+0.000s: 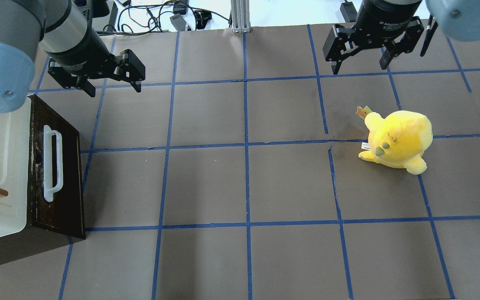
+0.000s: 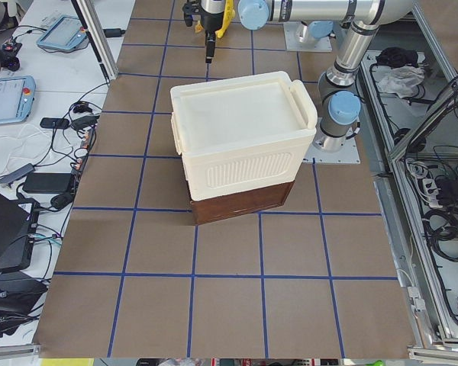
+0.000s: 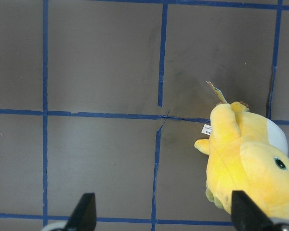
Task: Pull drawer sideways
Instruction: 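Move the left gripper toward the white handle of the wooden drawer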
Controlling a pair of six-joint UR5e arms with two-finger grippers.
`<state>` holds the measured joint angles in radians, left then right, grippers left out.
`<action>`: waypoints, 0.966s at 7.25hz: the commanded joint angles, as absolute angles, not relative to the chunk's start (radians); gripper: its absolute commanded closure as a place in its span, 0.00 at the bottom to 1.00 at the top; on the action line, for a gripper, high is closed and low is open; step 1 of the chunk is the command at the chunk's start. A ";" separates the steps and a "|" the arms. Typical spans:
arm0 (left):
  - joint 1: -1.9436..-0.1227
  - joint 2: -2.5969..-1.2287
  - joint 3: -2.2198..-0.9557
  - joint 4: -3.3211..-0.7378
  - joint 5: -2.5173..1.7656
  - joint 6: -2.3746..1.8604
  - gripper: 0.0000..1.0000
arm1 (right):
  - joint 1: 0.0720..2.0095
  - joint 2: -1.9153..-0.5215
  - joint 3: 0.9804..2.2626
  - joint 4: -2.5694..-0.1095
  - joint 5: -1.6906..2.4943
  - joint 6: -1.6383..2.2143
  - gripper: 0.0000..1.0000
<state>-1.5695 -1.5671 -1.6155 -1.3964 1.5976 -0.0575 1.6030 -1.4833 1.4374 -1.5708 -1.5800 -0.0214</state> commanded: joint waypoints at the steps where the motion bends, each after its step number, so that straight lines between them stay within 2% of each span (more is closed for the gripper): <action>1: -1.592 -1.575 -1.605 -1.397 1.654 -0.041 0.00 | 1.603 -1.483 1.437 -1.571 -1.580 -0.021 0.00; 3: -1.669 -1.607 -1.624 -1.410 1.806 -0.080 0.00 | 1.603 -1.483 1.437 -1.571 -1.580 -0.021 0.00; 7: -1.672 -1.721 -1.705 -1.428 2.034 -0.144 0.00 | 1.603 -1.483 1.437 -1.571 -1.580 -0.021 0.00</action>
